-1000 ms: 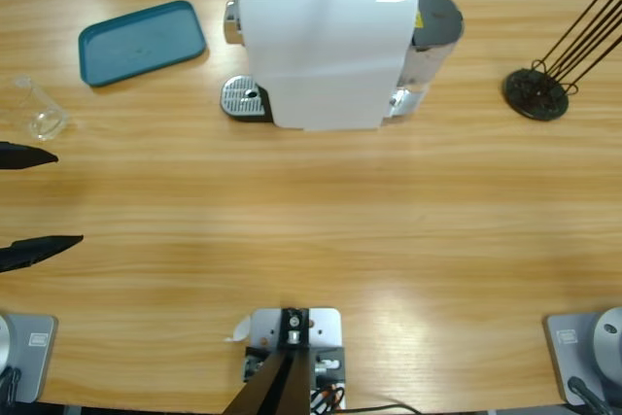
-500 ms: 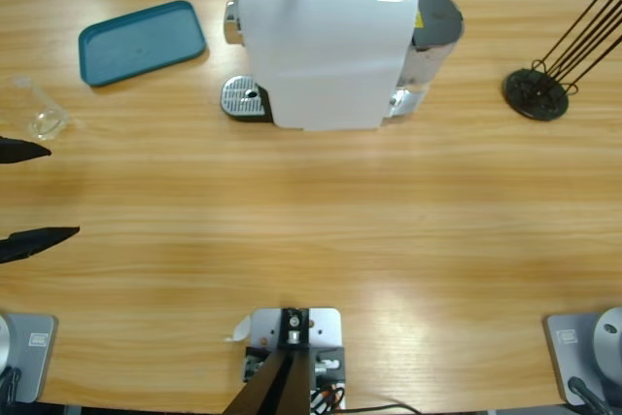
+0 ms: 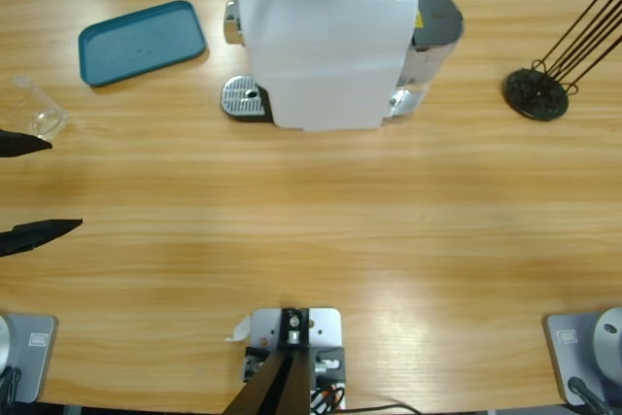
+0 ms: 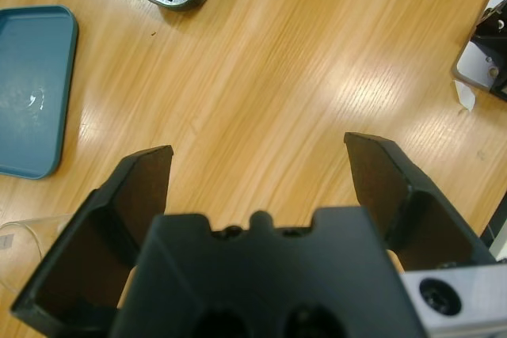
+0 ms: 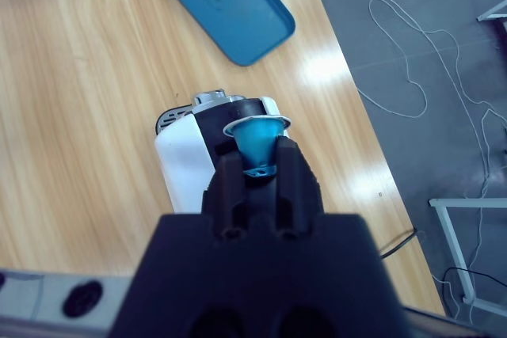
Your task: Pour coffee
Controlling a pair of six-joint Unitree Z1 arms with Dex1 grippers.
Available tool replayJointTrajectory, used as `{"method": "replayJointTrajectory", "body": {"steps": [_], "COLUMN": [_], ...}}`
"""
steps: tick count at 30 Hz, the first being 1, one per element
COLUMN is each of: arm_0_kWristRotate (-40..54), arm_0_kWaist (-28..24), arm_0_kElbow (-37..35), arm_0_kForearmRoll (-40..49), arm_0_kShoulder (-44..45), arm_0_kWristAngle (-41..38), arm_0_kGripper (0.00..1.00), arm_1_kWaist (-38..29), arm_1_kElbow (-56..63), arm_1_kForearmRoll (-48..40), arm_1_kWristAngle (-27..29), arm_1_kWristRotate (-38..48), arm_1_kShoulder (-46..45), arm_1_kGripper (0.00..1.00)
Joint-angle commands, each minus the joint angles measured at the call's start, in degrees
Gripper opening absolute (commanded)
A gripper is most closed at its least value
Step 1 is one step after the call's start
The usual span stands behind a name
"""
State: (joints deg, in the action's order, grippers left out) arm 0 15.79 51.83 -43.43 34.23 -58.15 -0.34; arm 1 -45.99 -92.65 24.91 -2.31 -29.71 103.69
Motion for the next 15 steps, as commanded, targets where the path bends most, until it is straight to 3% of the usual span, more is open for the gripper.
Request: {"method": "replayJointTrajectory", "body": {"steps": [1, 15], "arm_0_kWristRotate": [0.6, 0.6], "arm_0_kWaist": [-0.4, -0.4], "arm_0_kElbow": [3.2, 3.9], "arm_0_kForearmRoll": [-1.2, -2.1], "arm_0_kShoulder": [2.2, 2.2], "arm_0_kWristAngle": [0.9, 1.3], "arm_0_kGripper": [0.941, 0.941], "arm_1_kWaist": [0.7, 0.7], "arm_1_kElbow": [1.6, 3.2], "arm_1_kForearmRoll": [-0.1, -0.5], "arm_1_kWristAngle": [-1.0, -1.5], "arm_1_kWristRotate": [-0.7, -0.9], "arm_1_kShoulder": [2.8, 3.9], "arm_1_kGripper": [0.0, 0.0]}}
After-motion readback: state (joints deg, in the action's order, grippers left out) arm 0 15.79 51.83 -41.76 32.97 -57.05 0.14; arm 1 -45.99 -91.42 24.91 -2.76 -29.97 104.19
